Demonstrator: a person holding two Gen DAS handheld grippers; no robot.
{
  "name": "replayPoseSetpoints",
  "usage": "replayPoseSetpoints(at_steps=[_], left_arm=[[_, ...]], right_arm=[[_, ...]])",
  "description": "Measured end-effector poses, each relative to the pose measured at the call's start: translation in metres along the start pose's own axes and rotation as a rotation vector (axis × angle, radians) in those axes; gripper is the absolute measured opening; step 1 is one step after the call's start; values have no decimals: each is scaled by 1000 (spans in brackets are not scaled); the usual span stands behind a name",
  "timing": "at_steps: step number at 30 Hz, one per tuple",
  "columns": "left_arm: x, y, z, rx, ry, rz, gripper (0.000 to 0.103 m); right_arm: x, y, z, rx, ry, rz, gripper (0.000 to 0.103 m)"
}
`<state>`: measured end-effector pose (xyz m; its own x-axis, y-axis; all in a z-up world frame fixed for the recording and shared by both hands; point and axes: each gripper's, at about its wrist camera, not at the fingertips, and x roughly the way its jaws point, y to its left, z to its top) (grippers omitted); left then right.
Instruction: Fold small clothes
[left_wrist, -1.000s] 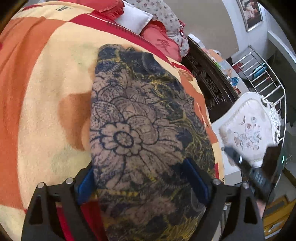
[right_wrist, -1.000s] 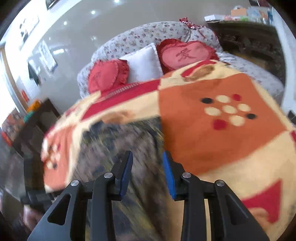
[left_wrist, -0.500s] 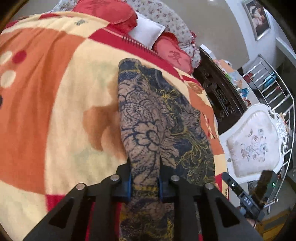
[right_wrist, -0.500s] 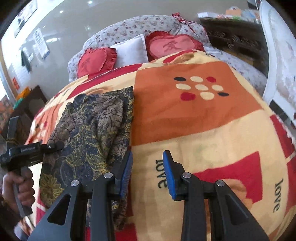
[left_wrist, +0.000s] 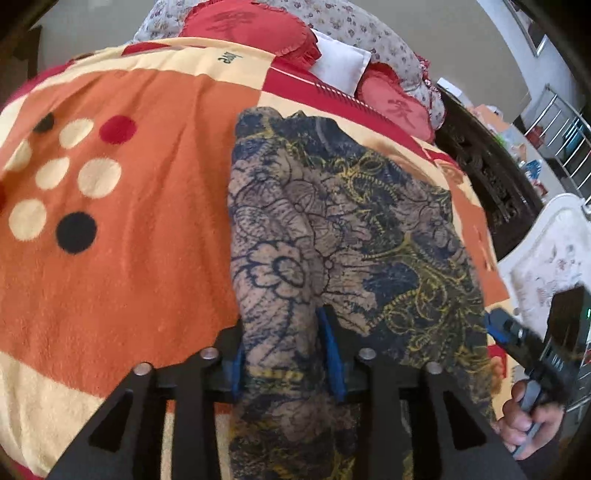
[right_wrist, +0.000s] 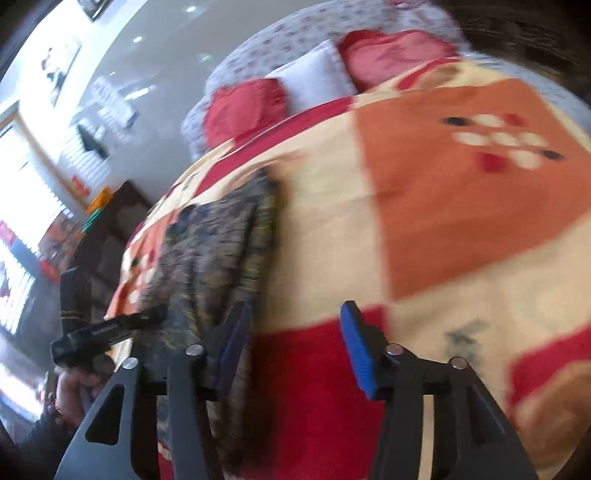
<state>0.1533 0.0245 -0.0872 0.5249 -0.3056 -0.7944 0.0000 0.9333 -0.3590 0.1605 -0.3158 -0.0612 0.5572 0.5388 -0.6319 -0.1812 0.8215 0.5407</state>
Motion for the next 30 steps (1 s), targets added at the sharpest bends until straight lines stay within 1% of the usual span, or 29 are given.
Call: replayPoseSetpoints(at_steps=[2,4,6,7,10,13,15,16,17,18,20,21,23,26,30], left_arm=[[1,-1,-2,-2,-3,13,45],[3,-1,-1,-11,-10,26,59],[5,-1,-2,-21,-17,31,64],[5,0,-2,-19,-19,30,66],[6,-1,-2,-11,-30,34,68],[6,-3,-6,3,-48,48,69],[5,-6,-11,30,-67,78,69],[6,-11,-13,49,-76,101,71],[7,-15,-15,77,-90,138,71],[7,-19,-17,94,-98,159,72],[8,-27,-22,133,-125,213,72],[9,-28,-23,138,-130,221,72],[10,-27,-26,138,-137,224,72],[11,-24,-26,126,-137,212,73],[12,-23,-26,117,-146,199,73]], right_arm=[[17,2,6,48,23,50,69],[35,1,12,91,51,100,71],[51,0,13,122,87,146,74],[58,-1,12,146,107,180,74],[70,-2,9,189,132,277,77],[76,-1,6,189,144,339,78],[75,-2,5,195,141,376,78],[73,-3,3,195,134,382,78],[72,-1,0,181,130,375,78],[71,4,-2,140,128,354,78],[69,20,-6,21,133,271,78],[72,30,-9,-51,139,219,78],[75,41,-15,-127,131,160,78],[77,41,-19,-127,102,145,76],[78,36,-21,-104,85,160,74]])
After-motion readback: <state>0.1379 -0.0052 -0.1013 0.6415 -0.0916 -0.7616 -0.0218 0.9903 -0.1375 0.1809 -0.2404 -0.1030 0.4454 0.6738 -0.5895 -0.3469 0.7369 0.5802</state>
